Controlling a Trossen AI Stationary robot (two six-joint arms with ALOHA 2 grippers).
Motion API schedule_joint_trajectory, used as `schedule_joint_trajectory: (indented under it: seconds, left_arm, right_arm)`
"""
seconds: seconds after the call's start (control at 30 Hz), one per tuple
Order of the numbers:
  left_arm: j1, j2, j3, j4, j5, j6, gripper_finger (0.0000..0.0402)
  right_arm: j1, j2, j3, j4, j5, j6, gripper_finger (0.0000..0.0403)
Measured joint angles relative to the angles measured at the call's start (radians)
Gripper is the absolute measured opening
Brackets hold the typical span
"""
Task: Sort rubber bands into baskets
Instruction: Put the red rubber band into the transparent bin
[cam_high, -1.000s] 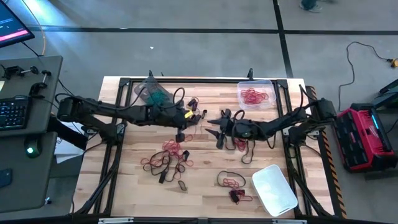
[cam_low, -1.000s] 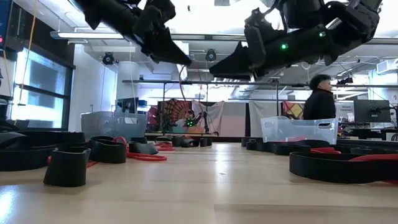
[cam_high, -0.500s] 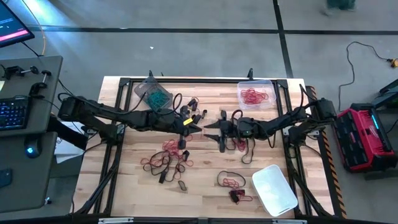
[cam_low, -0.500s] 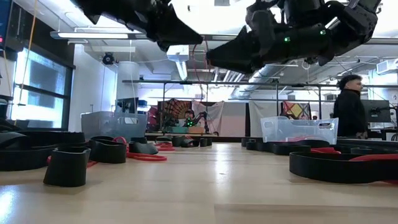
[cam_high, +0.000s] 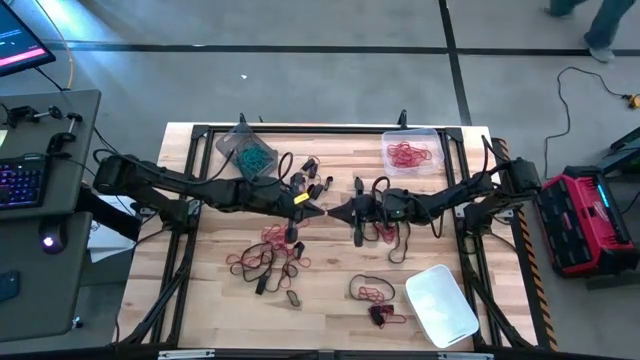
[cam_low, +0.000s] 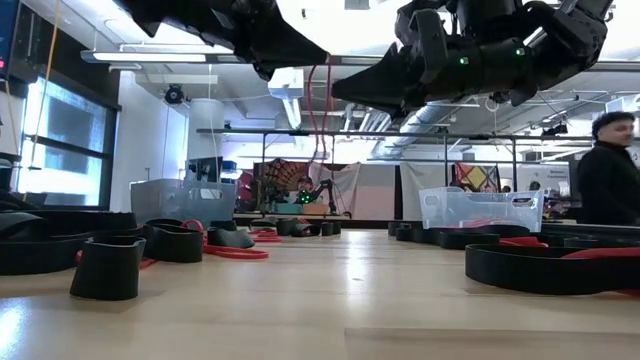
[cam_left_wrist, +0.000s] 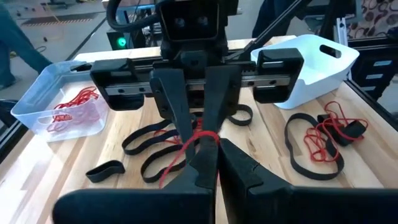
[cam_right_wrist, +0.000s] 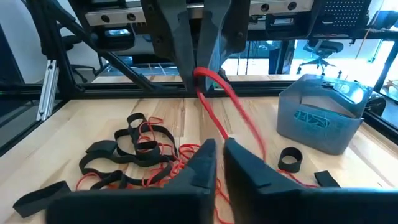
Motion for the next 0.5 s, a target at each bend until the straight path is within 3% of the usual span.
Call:
schedule_joint_trajectory:
  seconds: [0.07,0.2,0.5]
  left_arm:
    - [0.000,0.000,0.000,-0.001,0.000,0.000,0.0000]
    - [0.000,0.000,0.000,-0.002,0.000,0.000,0.0000]
    - [-0.004,0.000,0.000,-0.017,0.000,-0.016,0.0000]
  right_arm:
    - [0.000,0.000,0.000,0.000,0.000,-0.004,0.0008]
    - [0.002,0.000,0.000,0.000,0.027,0.014,0.0036]
    - [0.066,-0.003,0.000,0.001,0.130,-0.050,0.0130]
